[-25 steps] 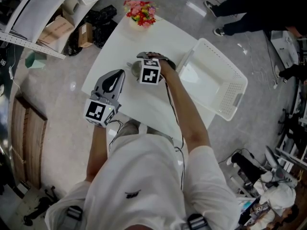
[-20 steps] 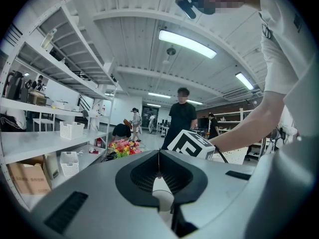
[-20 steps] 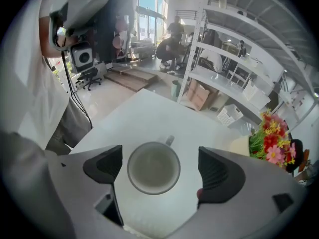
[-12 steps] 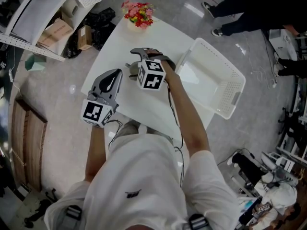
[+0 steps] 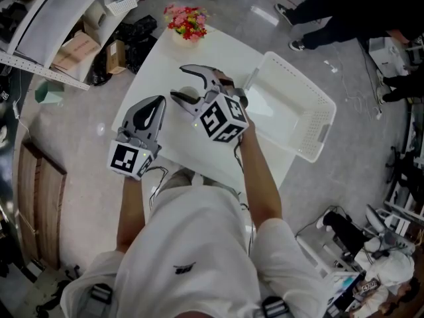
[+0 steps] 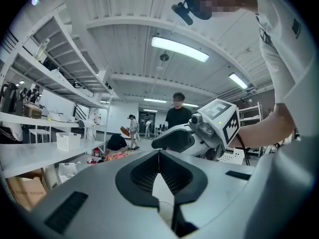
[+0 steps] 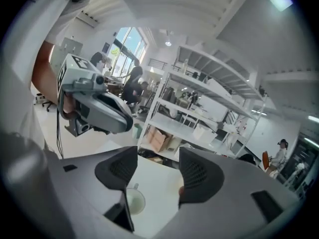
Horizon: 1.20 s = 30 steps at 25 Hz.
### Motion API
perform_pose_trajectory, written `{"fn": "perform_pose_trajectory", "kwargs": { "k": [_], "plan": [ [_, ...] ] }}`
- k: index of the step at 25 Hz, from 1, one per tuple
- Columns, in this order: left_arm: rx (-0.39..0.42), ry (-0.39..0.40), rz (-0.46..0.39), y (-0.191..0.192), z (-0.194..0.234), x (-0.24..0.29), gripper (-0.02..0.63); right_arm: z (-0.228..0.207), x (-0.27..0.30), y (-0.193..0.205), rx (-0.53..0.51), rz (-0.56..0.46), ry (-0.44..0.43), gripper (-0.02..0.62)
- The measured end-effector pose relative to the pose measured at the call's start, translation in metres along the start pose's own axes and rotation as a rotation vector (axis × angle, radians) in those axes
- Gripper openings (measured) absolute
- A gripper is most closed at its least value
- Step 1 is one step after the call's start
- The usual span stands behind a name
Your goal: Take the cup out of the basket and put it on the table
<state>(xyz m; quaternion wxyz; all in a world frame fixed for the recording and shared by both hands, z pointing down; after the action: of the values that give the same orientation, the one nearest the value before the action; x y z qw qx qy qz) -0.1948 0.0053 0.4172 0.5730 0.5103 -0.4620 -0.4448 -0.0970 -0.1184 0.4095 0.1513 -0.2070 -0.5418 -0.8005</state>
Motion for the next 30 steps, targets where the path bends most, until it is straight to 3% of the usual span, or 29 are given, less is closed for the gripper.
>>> {"fn": "perform_pose_trajectory", "kwargs": {
  "k": [4, 8, 12, 15, 17, 30],
  "plan": [
    [0.01, 0.021, -0.008, -0.006, -0.007, 0.0, 0.012, 0.009, -0.036, -0.01, 0.079, -0.13, 0.121, 0.128],
    [0.015, 0.051, -0.014, -0.01, -0.018, -0.001, 0.012, 0.023, -0.071, -0.008, 0.152, -0.234, 0.211, 0.049],
    [0.014, 0.087, -0.025, -0.019, -0.03, -0.004, 0.011, 0.042, -0.1, -0.003, 0.213, -0.319, 0.275, 0.033],
    [0.001, 0.115, -0.038, -0.026, -0.037, -0.007, 0.012, 0.057, -0.118, -0.002, 0.358, -0.442, 0.343, 0.028],
    [-0.012, 0.128, -0.048, -0.031, -0.04, -0.007, 0.012, 0.065, -0.125, 0.001, 0.4, -0.459, 0.357, 0.025],
    [0.012, 0.179, -0.058, -0.04, -0.066, -0.007, 0.011, 0.082, -0.136, 0.004, 0.363, -0.421, 0.329, 0.008]
  ]
}}
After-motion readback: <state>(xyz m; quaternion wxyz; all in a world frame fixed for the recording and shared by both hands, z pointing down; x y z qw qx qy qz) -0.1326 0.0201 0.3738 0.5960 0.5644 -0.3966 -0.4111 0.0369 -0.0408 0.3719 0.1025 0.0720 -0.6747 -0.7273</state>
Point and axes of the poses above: the fingertips, and each gripper's own axes: x forward along the fingers, z to its left, y out of its underside, the point moved 9 cm from there along -x, backward along the fingers, and after that the axes turned 5 degrees about -y, right-handed, at the moved point
